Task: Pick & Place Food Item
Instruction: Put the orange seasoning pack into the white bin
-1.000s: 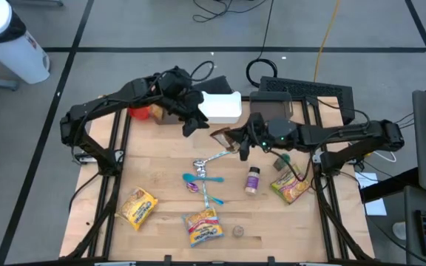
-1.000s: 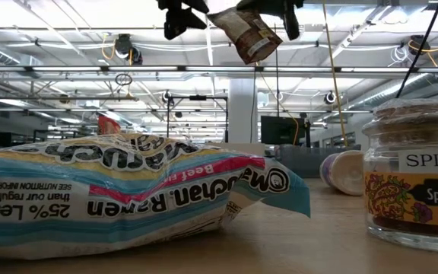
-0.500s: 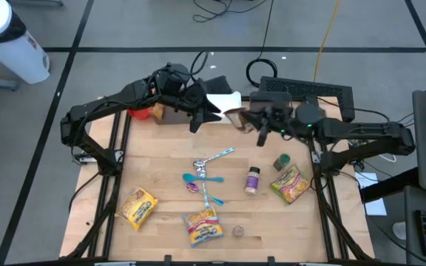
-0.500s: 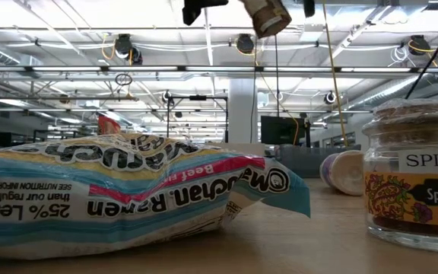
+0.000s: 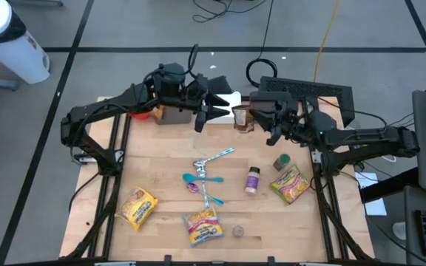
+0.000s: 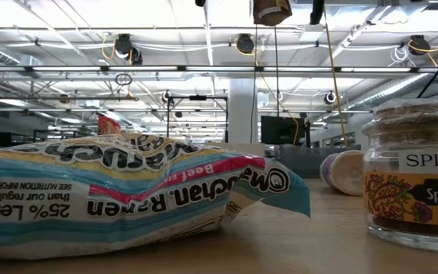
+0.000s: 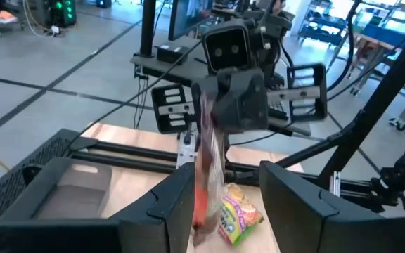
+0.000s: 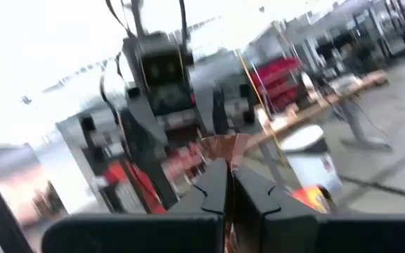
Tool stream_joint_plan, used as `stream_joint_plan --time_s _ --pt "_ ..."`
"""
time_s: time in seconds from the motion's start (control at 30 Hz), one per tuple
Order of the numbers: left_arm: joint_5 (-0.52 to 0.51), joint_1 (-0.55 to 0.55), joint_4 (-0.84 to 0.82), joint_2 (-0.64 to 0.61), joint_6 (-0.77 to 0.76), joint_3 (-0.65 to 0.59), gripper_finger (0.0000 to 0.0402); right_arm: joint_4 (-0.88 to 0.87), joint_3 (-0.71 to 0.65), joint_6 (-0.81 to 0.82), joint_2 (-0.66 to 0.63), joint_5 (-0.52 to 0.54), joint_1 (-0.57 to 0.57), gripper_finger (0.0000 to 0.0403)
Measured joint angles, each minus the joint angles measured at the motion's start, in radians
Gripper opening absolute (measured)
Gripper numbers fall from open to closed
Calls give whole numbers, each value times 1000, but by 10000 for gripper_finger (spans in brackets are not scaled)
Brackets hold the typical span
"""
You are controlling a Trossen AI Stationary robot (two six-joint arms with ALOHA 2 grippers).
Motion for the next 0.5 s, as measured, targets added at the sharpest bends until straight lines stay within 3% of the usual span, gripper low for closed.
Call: stream_joint_plan --time_s 0.13,0.5 --pt "-14 -6 1 0 0 0 168 156 -47 10 12 0 0 0" --pt "-48 -12 25 5 1 0 168 229 -42 17 76 -1 10 0"
